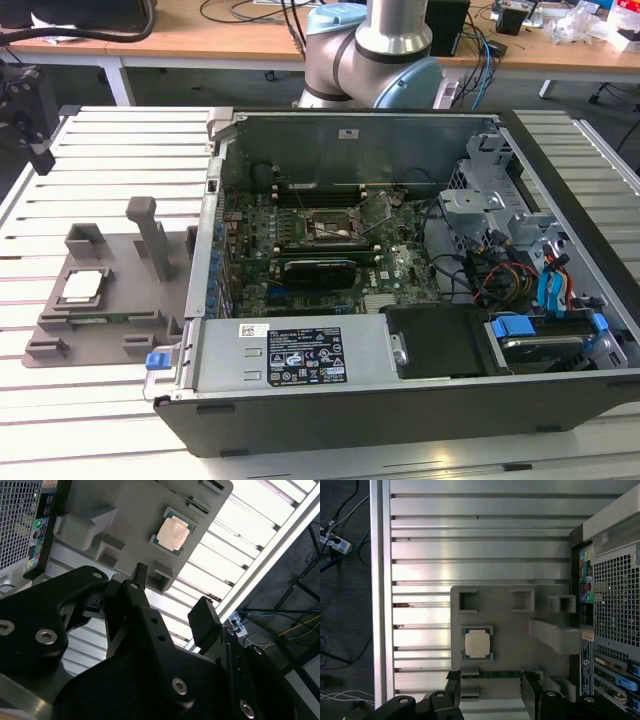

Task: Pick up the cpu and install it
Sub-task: 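Pick up the cpu and move it towards the insertion slot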

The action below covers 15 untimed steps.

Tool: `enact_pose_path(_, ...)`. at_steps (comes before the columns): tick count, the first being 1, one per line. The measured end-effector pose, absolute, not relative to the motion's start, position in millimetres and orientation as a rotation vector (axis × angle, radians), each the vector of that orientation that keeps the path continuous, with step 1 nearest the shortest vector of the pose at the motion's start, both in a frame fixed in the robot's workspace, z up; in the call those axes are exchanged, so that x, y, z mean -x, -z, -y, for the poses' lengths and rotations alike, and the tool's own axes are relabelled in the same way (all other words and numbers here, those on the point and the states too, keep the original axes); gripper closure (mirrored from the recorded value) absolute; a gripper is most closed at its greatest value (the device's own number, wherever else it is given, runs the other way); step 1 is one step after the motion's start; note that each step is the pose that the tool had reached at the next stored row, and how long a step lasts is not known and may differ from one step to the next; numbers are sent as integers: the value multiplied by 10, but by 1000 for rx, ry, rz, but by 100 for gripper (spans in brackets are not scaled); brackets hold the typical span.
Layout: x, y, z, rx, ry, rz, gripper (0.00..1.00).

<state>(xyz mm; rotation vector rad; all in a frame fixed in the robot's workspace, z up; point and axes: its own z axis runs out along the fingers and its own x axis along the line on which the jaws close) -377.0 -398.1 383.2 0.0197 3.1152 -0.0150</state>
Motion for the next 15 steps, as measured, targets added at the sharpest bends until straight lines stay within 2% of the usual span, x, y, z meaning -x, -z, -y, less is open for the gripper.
enact_pose_path(15, 3770, -3723, 3981, -20, 15, -3115, 40)
